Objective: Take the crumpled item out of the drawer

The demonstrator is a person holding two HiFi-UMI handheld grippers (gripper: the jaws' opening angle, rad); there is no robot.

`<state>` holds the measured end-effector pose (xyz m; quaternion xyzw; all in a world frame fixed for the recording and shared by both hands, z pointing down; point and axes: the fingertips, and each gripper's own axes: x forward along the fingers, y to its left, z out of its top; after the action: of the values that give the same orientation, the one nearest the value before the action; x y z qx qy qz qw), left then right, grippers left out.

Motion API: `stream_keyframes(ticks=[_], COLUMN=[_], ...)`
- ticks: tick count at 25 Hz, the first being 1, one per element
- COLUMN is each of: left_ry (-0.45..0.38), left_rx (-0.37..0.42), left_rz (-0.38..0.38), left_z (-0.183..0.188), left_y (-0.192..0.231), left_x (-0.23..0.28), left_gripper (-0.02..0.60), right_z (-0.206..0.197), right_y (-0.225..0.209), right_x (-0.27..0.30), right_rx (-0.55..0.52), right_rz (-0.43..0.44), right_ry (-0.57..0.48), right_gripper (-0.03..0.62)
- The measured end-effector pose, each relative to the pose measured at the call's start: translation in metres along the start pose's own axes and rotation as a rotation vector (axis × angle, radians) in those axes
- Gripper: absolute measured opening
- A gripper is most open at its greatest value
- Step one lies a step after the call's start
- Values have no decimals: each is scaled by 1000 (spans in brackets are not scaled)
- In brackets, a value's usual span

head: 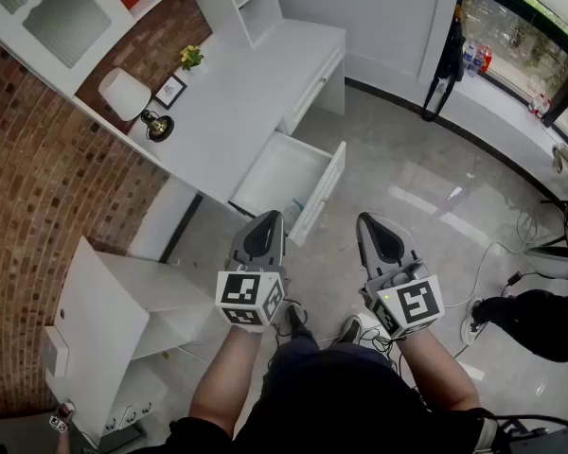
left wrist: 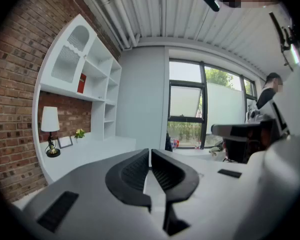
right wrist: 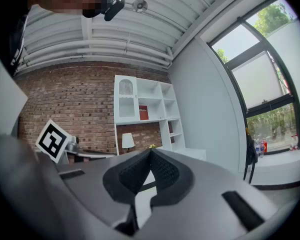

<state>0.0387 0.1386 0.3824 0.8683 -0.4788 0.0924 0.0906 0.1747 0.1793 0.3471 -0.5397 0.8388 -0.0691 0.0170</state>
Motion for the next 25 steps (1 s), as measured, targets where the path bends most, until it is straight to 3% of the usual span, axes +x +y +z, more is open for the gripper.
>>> stream_keyframes(ticks=[6, 12, 17, 20, 25], left_ry=[-133, -157, -169, -186, -207], left_rx=[29, 10, 7, -7, -22], left_rz=[-18, 27, 110, 103, 64], left_z=[48, 49, 51, 61, 63], left_y=[0, 42, 102, 134, 170], left_x=[-44, -67, -87, -92, -95], left_gripper=[18, 18, 28, 178, 202], right_z=[3, -9, -4, 8, 14], right_y=[29, 48, 69, 85, 106], right_x=[11, 34, 62, 81, 104], right_rx=[-15, -21, -33, -41, -79], right_rz=[8, -12, -52, -67, -96], right_ry=[8, 41, 31, 9, 8], right_gripper=[0, 0, 21, 109, 147])
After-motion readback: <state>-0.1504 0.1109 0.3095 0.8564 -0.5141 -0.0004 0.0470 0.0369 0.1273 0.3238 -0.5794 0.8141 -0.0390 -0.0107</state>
